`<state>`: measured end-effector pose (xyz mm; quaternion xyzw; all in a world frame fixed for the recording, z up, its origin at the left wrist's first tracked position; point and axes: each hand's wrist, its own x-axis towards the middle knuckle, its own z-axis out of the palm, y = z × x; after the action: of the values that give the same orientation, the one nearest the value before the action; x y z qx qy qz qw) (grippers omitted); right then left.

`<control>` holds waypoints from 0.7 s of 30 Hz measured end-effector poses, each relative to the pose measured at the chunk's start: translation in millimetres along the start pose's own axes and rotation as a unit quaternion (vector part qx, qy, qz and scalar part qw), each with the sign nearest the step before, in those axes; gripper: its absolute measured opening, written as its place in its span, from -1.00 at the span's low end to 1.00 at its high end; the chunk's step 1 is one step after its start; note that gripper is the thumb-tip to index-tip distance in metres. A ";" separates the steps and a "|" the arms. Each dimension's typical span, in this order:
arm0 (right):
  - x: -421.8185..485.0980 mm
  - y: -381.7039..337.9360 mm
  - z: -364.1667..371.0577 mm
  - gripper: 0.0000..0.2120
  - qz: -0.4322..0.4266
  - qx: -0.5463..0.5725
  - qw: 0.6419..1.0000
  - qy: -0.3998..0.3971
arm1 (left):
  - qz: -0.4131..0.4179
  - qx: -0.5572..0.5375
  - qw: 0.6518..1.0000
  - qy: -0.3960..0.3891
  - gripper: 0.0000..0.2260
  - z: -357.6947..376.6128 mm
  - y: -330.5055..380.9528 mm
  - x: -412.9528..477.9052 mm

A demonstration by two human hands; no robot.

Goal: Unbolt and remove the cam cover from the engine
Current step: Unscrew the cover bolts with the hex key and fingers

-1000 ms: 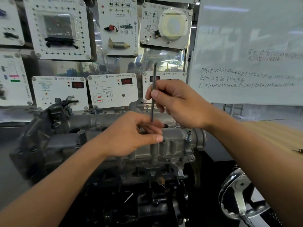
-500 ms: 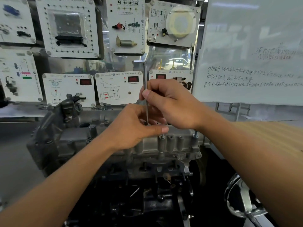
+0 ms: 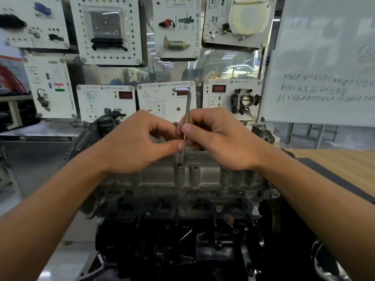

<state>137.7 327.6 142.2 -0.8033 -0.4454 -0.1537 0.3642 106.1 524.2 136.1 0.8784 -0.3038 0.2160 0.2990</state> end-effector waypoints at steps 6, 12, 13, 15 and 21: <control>6.1 10.6 6.1 -0.79 -0.004 0.032 0.999 -0.027 | -0.040 -0.106 0.993 -0.040 -0.86 6.3 -16.3 5.1; 7.7 17.7 11.2 -0.82 -0.027 0.086 0.995 -0.032 | -0.042 -0.143 0.988 -0.050 -0.84 7.0 -22.6 2.3; 7.8 18.1 12.8 -0.82 -0.036 0.089 0.995 -0.021 | -0.038 -0.143 0.988 -0.040 -0.83 8.3 -22.4 1.9; 9.0 17.7 14.2 -0.83 -0.046 0.105 0.993 0.011 | -0.034 -0.130 0.991 -0.018 -0.81 9.8 -23.6 1.7; 16.9 19.3 10.7 -0.86 -0.072 0.137 0.985 0.072 | -0.040 -0.112 0.993 0.015 -0.82 14.6 -21.8 0.0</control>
<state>162.2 339.0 135.9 -0.6986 -0.4919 -0.1747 0.4894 123.4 528.5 116.9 0.8474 -0.2858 0.1818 0.4089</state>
